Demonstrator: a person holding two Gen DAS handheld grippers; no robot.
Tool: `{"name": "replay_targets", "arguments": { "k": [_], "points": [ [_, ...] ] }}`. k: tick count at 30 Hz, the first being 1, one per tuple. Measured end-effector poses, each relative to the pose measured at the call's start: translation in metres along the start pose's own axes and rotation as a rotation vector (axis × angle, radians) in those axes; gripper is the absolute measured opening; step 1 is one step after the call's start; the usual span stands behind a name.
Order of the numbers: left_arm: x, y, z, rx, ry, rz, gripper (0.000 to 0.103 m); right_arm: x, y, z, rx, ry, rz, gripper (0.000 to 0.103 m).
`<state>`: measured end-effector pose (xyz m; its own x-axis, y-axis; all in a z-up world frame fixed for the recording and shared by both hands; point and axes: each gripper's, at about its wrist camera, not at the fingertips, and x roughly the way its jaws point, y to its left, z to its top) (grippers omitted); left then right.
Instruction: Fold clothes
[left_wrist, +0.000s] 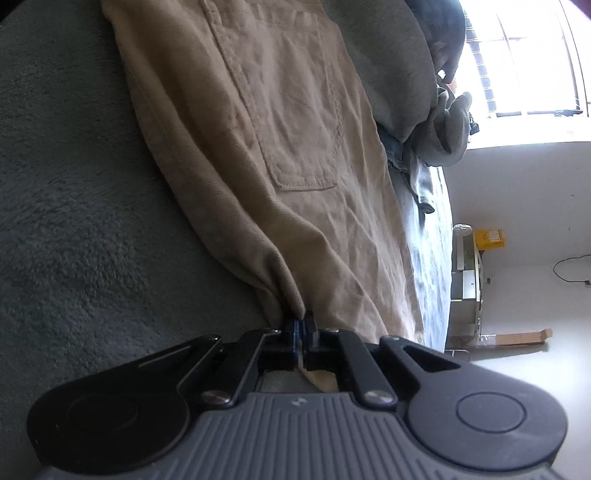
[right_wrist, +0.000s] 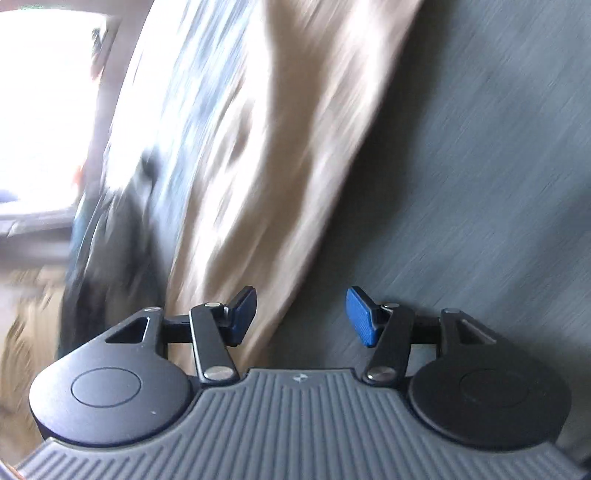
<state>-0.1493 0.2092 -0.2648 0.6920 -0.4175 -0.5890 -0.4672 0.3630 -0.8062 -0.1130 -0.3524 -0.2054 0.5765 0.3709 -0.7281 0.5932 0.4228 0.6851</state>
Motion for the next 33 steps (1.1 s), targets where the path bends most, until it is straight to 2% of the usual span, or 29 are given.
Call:
{"name": "replay_targets", "arguments": {
  "k": [3,6,10,11,12,13,14,15,18,21,24,28,31,32,33],
  "points": [
    [0.001,-0.001,-0.001,0.006,0.0,0.009,0.003,-0.029,-0.025,0.046,0.043,-0.198,-0.053,0.053],
    [0.006,-0.004,-0.001,0.016,-0.002,0.021,0.003,-0.041,-0.046,0.088,0.105,-0.312,-0.067,0.052],
    [0.008,-0.01,-0.002,0.032,-0.009,0.04,0.003,-0.039,-0.056,0.125,0.099,-0.335,-0.08,0.045],
    [0.008,-0.011,-0.003,0.034,-0.012,0.045,0.003,-0.037,-0.052,0.13,0.059,-0.328,-0.104,0.034],
    [0.007,-0.012,-0.004,0.035,-0.014,0.049,0.003,-0.035,-0.045,0.134,0.007,-0.319,-0.146,0.014],
    [0.008,-0.015,-0.004,0.037,-0.015,0.056,0.002,-0.034,-0.039,0.137,-0.043,-0.311,-0.184,0.011],
    [0.009,-0.018,-0.004,0.04,-0.016,0.063,0.002,-0.034,-0.033,0.139,-0.084,-0.313,-0.194,0.005],
    [0.012,-0.022,-0.004,0.042,-0.017,0.069,0.002,-0.036,-0.027,0.141,-0.126,-0.316,-0.203,0.003],
    [0.016,-0.03,-0.004,0.059,-0.023,0.088,0.002,-0.052,-0.015,0.137,-0.28,-0.36,-0.213,0.002],
    [0.016,-0.031,-0.006,0.073,-0.025,0.097,0.002,-0.055,-0.014,0.148,-0.354,-0.386,-0.25,0.002],
    [0.023,-0.038,-0.007,0.096,-0.028,0.111,0.002,-0.046,-0.033,0.16,-0.316,-0.355,-0.31,0.001],
    [0.024,-0.044,-0.007,0.141,-0.024,0.131,0.003,-0.045,-0.039,0.159,-0.339,-0.348,-0.325,0.001],
    [0.023,-0.052,-0.006,0.181,-0.009,0.155,0.007,-0.037,-0.038,0.171,-0.333,-0.312,-0.332,0.004],
    [0.02,-0.056,-0.006,0.197,-0.003,0.165,0.009,-0.037,-0.038,0.176,-0.332,-0.297,-0.329,0.006],
    [0.018,-0.059,-0.006,0.214,0.003,0.175,0.011,-0.037,-0.038,0.18,-0.328,-0.283,-0.326,0.016]
  ]
}}
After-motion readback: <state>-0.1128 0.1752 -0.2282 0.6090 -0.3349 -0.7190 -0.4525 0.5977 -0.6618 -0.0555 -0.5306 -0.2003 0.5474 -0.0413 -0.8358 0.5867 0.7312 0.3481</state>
